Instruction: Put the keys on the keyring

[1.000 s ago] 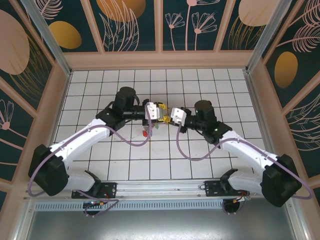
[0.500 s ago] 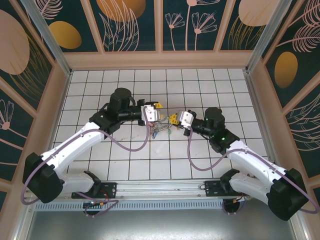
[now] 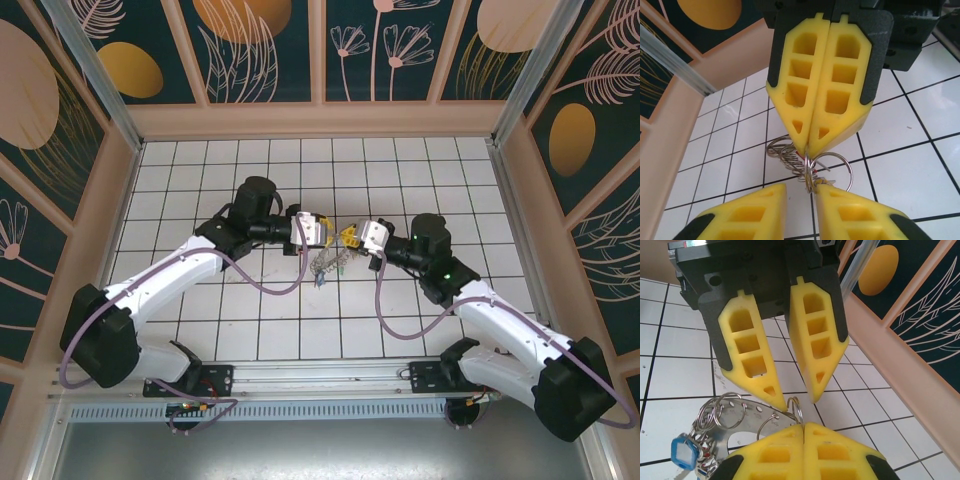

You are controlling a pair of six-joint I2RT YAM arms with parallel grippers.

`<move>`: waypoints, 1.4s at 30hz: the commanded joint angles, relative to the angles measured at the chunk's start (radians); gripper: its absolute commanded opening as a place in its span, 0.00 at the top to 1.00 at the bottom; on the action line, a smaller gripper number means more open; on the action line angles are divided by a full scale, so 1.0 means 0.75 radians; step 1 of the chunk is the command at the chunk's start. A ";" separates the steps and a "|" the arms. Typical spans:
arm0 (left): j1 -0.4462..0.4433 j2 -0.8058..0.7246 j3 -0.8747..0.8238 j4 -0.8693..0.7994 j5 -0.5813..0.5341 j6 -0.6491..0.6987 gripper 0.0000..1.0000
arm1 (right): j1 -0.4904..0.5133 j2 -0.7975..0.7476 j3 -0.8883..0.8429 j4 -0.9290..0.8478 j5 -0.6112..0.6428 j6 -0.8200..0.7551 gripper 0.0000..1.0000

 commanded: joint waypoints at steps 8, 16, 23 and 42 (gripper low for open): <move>-0.005 0.068 0.052 0.057 0.153 -0.007 1.00 | 0.000 0.023 0.023 0.044 -0.074 -0.041 1.00; -0.005 0.024 0.092 0.006 -0.031 0.037 1.00 | 0.002 0.055 0.103 -0.325 0.079 -0.213 0.93; -0.007 0.034 0.257 -0.134 -0.405 -0.213 1.00 | 0.000 0.049 0.156 -0.380 0.148 -0.060 0.76; -0.007 0.252 0.551 -0.178 -0.677 -1.424 1.00 | 0.101 0.125 0.071 0.205 0.470 0.837 0.35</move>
